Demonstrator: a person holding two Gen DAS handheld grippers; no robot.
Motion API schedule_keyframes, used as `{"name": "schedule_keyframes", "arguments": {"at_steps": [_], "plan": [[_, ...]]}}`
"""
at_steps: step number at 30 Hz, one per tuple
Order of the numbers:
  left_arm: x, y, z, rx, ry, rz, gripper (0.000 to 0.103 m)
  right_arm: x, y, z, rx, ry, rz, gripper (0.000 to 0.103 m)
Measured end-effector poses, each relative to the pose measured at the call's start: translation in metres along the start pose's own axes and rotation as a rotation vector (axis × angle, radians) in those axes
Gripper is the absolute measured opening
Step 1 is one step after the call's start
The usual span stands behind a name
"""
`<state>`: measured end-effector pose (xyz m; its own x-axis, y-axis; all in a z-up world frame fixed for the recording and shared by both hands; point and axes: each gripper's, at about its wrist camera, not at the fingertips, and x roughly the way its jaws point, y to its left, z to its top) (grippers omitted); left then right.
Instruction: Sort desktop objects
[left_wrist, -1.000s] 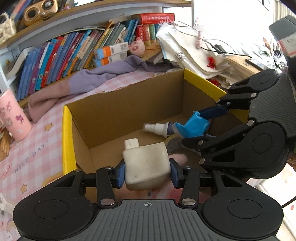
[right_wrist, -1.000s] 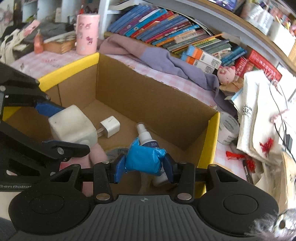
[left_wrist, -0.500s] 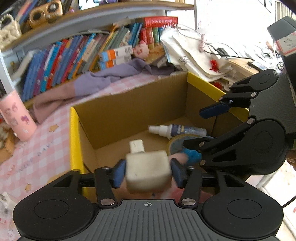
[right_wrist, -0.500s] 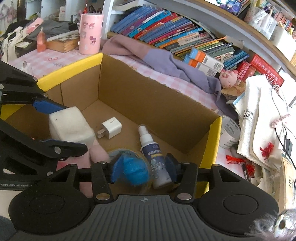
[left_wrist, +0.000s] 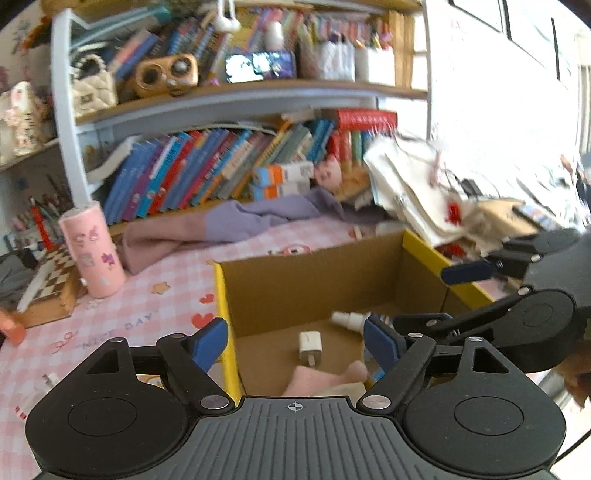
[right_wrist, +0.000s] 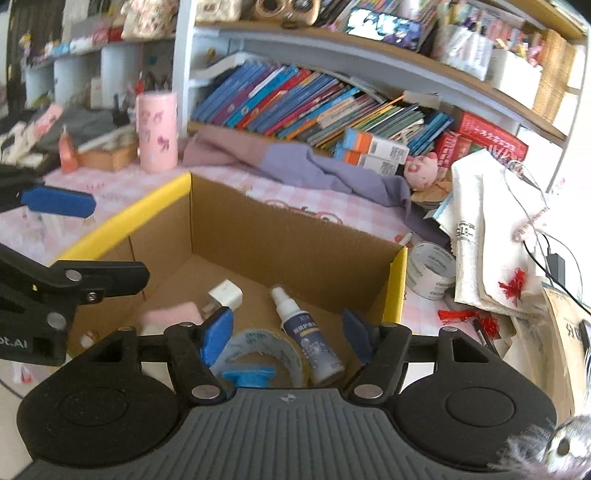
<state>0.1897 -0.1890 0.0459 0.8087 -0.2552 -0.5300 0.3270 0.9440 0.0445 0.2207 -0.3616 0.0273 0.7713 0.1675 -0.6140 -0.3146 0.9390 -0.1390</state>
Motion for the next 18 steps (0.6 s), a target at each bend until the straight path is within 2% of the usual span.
{"name": "schedule_keyframes", "arguments": {"at_steps": [9,18], "plan": [[-0.032,0.011,-0.011,-0.039,-0.039,0.011,0.088,-0.038,0.007,-0.003,0.13,-0.079,-0.033,0.067],[-0.049,0.02,-0.03,-0.059,-0.018,-0.016,0.088,-0.06,0.022,-0.02,0.191,-0.076,-0.09,0.067]]}}
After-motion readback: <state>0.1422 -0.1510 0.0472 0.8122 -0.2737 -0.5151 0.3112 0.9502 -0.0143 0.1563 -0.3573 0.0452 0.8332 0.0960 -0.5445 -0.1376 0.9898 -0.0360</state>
